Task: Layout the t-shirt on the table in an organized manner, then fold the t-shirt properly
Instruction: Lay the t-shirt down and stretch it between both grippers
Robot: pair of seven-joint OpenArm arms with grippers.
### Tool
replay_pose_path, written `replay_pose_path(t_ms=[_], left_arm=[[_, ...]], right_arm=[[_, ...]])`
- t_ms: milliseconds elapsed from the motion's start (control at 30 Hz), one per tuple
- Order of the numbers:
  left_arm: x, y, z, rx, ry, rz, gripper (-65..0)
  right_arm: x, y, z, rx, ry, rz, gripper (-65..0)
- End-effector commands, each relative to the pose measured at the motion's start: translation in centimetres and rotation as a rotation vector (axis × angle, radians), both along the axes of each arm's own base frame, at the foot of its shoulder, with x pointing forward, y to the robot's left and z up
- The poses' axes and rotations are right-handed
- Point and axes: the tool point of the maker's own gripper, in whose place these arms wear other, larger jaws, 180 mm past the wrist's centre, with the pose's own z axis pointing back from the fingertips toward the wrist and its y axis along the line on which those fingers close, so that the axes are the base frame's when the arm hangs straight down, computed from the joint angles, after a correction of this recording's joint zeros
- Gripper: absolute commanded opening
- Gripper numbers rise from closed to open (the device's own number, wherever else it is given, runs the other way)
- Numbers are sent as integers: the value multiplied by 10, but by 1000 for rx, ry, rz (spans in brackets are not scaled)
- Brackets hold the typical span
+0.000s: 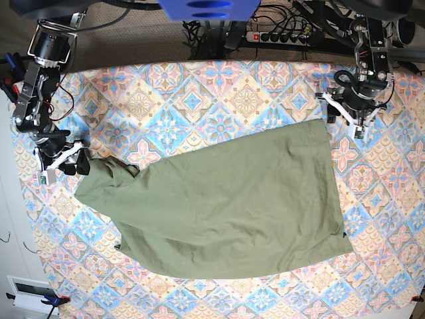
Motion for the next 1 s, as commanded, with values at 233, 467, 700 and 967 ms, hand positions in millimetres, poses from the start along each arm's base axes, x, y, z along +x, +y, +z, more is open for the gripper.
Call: replay_pose_path(t_ms=[233,467,700,967], left_arm=[[23,-5,-18,-126,-11,78,-328],[40,-19,-18,-238,-36,105,-439],[50,21,11,-169,-97,94,-650],[57,87,56,37,-124,9,-650]], right_arm=[[11,6,15,22,-66,0,-392],[11,8,14,22,-64,5,-394],[11,8,14,22,-63,6,-394],[4,14,4,20,-25,28,-392]])
